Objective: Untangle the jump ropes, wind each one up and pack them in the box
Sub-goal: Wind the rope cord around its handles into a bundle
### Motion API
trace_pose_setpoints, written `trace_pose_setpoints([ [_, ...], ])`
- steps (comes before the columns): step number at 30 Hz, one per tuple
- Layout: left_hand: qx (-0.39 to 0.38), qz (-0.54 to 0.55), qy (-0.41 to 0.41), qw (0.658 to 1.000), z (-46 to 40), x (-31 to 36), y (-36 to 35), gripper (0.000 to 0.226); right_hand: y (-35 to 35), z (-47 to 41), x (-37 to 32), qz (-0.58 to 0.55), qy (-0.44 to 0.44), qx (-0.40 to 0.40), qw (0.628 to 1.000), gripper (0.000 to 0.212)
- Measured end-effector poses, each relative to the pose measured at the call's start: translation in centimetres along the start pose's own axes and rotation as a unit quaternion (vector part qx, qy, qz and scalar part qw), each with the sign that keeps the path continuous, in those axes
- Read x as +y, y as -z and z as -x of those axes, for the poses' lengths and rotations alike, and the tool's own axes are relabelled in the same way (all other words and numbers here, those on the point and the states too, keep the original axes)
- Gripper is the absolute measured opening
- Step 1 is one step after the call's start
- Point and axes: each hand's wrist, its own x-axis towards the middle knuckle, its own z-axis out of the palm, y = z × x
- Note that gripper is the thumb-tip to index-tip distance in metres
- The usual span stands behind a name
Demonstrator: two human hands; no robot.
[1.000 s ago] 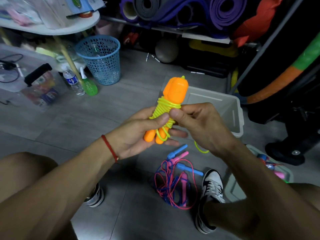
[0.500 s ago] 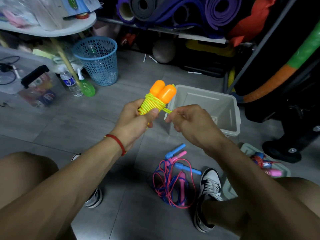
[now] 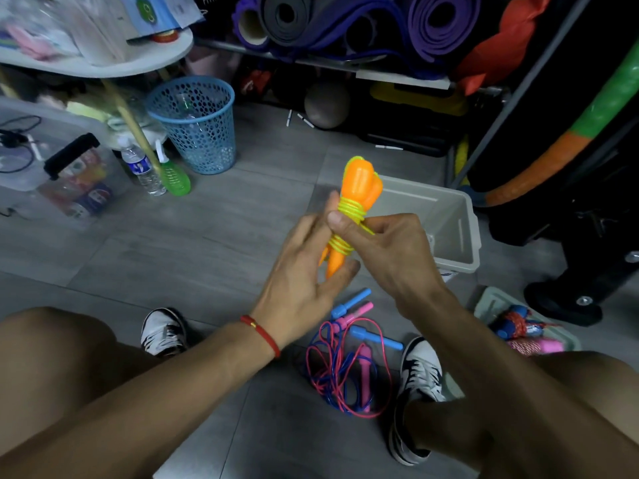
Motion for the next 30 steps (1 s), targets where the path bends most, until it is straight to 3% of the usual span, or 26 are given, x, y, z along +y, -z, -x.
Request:
trace_pose_setpoints([
  [3, -0.006, 0.174, 0.086, 0.981, -0.8, 0.1, 0.8, 0.061, 0.4, -0.5, 0.0, -0.024, 0.019, -0.031, 0.999, 0.067],
  [5, -0.011, 0.335, 0.198, 0.921, -1.5, 0.2, 1.8, 0.060, 0.4, -0.3, -0.3, -0.060, 0.046, -0.091, 0.993, 0.062],
  [7, -0.097, 0.470, 0.280, 0.831, -1.7, 0.4, 2.8, 0.057, 0.8, -0.2, -0.8, -0.081, 0.067, -0.143, 0.984, 0.043],
  [8, -0.147, 0.498, 0.290, 0.804, -1.6, 0.7, 3.3, 0.053, 1.1, -0.2, -0.9, -0.087, 0.072, -0.166, 0.980, 0.040],
  [9, -0.178, 0.502, 0.279, 0.799, -1.5, 0.7, 3.6, 0.047, 1.4, -0.1, -1.1, -0.084, 0.074, -0.189, 0.976, 0.043],
  [12, -0.150, 0.431, 0.227, 0.860, -1.7, 0.4, 3.2, 0.039, 1.8, -0.7, -1.0, -0.051, 0.070, -0.206, 0.975, 0.050],
  [16, -0.047, 0.238, 0.199, 0.949, -2.6, -0.9, 2.5, 0.037, 0.1, -1.9, -0.2, 0.018, 0.072, -0.146, 0.987, 0.061],
  [18, -0.023, 0.132, 0.172, 0.976, -2.8, -1.8, 2.6, 0.037, -0.6, -2.1, 0.1, 0.046, 0.058, -0.122, 0.990, 0.055],
  [22, 0.013, -0.042, 0.109, 0.993, -2.8, -2.2, 2.3, 0.042, -2.0, -1.9, 0.5, 0.014, -0.018, -0.119, 0.993, 0.049],
  [27, 0.042, -0.104, 0.082, 0.990, -2.4, -2.5, 0.5, 0.054, -3.7, -1.6, 0.2, -0.109, -0.138, -0.054, 0.983, 0.053],
  [30, 0.011, -0.122, 0.073, 0.990, -1.4, -2.2, -0.6, 0.069, -3.5, -1.7, 0.4, -0.149, -0.175, -0.005, 0.973, 0.053],
])
